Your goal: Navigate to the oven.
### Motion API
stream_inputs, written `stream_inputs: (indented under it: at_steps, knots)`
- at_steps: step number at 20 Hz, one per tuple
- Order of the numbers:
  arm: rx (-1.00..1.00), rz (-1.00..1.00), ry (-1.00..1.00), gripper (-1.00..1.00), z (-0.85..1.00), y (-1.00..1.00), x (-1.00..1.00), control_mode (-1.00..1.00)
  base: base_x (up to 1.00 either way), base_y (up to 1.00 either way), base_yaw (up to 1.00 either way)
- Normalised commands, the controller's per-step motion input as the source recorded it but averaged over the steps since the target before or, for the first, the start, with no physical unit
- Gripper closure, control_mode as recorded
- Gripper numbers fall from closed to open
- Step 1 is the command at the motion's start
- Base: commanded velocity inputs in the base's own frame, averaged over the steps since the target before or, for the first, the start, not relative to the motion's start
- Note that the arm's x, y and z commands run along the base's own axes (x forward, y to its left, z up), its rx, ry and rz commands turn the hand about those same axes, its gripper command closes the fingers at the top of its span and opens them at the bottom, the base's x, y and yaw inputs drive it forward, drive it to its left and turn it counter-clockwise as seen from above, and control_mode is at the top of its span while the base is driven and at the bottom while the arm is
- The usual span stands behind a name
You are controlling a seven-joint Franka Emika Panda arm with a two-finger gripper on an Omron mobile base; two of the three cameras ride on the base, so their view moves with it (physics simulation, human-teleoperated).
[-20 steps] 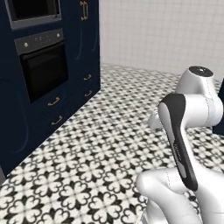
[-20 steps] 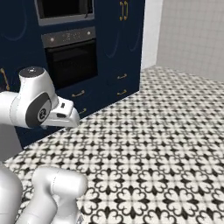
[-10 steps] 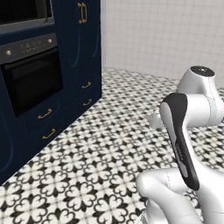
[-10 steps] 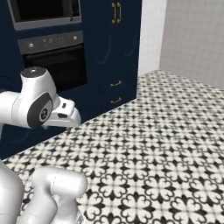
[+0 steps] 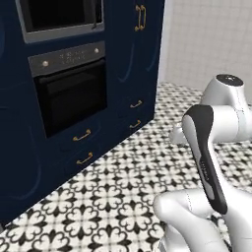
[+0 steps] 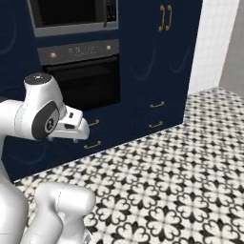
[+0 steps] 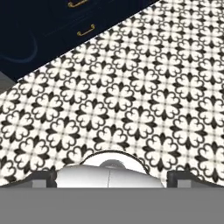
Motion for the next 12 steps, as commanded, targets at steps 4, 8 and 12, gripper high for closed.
stream_inputs:
  at_steps: [4, 8, 12]
  knots:
    - [0.00, 0.00, 0.00, -1.00, 0.00, 0.00, 0.00, 1.00, 1.00, 0.00, 0.44]
    - [0.00, 0.00, 0.00, -1.00, 0.00, 0.00, 0.00, 1.00, 1.00, -0.06, 0.40]
    - [0.00, 0.00, 0.00, -1.00, 0.00, 0.00, 0.00, 1.00, 1.00, -0.07, 0.40]
